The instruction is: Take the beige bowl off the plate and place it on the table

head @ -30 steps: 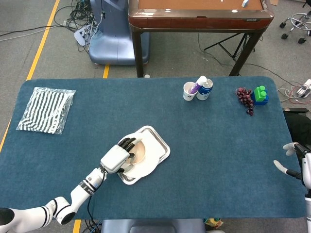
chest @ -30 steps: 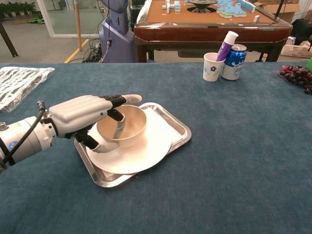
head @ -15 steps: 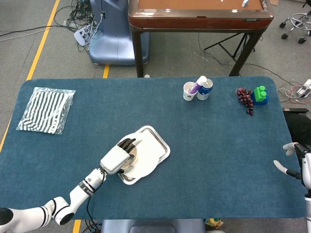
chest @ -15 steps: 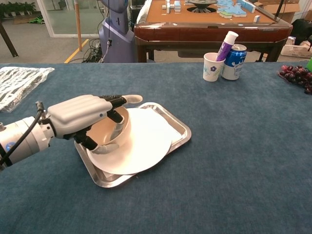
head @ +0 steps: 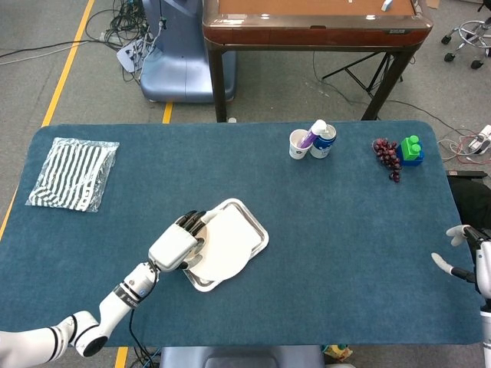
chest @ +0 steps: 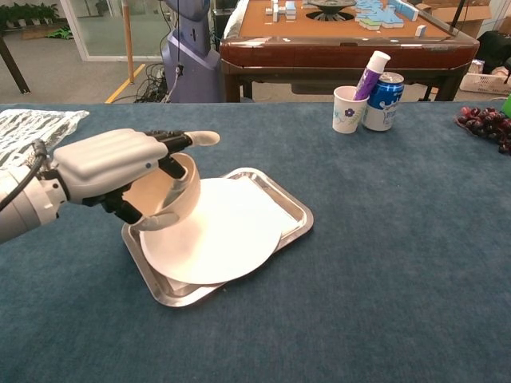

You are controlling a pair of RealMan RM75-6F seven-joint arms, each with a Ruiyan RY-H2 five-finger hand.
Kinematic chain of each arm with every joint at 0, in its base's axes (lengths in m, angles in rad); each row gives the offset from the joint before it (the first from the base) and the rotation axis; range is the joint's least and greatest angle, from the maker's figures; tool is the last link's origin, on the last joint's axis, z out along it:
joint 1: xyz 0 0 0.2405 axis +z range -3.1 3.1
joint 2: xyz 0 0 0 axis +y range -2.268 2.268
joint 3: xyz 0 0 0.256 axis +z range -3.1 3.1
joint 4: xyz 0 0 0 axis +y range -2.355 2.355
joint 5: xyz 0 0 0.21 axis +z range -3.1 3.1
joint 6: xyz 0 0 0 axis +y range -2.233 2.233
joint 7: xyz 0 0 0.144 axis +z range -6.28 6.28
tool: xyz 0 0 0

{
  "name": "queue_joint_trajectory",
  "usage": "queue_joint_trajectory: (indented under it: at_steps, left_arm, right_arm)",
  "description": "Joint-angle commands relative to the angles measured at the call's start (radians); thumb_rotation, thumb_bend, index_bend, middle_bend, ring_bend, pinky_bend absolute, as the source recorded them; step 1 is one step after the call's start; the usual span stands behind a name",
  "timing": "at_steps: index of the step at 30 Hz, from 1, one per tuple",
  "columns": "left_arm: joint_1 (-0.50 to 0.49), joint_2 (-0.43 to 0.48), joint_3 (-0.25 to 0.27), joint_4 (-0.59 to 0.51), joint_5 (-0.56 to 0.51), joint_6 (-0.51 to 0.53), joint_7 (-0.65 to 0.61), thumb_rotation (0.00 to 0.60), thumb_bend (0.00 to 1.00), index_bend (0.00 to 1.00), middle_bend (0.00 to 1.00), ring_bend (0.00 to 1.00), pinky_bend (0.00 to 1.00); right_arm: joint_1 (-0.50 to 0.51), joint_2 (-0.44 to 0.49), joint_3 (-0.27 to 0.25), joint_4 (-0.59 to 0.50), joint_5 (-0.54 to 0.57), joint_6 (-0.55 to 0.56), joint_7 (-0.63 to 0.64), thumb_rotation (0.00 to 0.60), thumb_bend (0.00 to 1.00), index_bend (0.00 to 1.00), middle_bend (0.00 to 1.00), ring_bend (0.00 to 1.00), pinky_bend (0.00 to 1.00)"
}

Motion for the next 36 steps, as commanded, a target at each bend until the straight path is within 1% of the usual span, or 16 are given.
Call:
queue_joint_trajectory:
  at_steps: [1, 5, 10, 18, 25, 31, 36]
  left_arm:
    - [-0.001, 0.024, -0.002, -0.013, 0.0, -0.002, 0.031, 0.6, 0.32, 0.65, 0.0, 0.0, 0.08]
    - [0.002, 0.059, -0.004, -0.022, -0.006, -0.004, 0.067, 0.6, 0.32, 0.65, 0.0, 0.0, 0.08]
    - [0.014, 0.093, -0.001, -0.021, -0.029, -0.012, 0.075, 0.6, 0.32, 0.65, 0.0, 0.0, 0.08]
    - [0.039, 0.132, 0.008, 0.016, -0.058, -0.018, 0.069, 0.6, 0.32, 0.65, 0.0, 0.0, 0.08]
    - [0.055, 0.155, 0.02, 0.066, -0.091, -0.046, 0.065, 0.6, 0.32, 0.65, 0.0, 0.0, 0.08]
    - [0.06, 0.149, 0.019, 0.108, -0.148, -0.099, 0.109, 0.6, 0.32, 0.66, 0.0, 0.0, 0.09]
    - [0.058, 0.163, 0.009, 0.081, -0.225, -0.158, 0.168, 0.6, 0.32, 0.64, 0.0, 0.0, 0.09]
  right_arm:
    - [0.001, 0.0, 0.0, 0.0, 0.001, -0.002, -0.002, 0.6, 0.0, 0.47, 0.56, 0.43, 0.44]
    - [0.002, -0.001, 0.0, 0.0, 0.002, -0.004, -0.004, 0.6, 0.0, 0.47, 0.56, 0.43, 0.44]
    - [0.003, -0.001, 0.0, 0.001, 0.004, -0.008, -0.003, 0.6, 0.0, 0.47, 0.56, 0.43, 0.44]
    - [0.004, 0.0, 0.0, 0.001, 0.007, -0.014, 0.0, 0.6, 0.0, 0.47, 0.56, 0.43, 0.44]
    - [0.005, -0.001, 0.0, 0.001, 0.008, -0.016, -0.002, 0.6, 0.0, 0.47, 0.56, 0.43, 0.44]
    - [0.008, -0.003, -0.002, 0.001, 0.007, -0.022, -0.008, 0.6, 0.0, 0.47, 0.56, 0.43, 0.44]
    - [0.008, -0.002, -0.001, 0.001, 0.008, -0.023, -0.005, 0.6, 0.0, 0.47, 0.56, 0.43, 0.44]
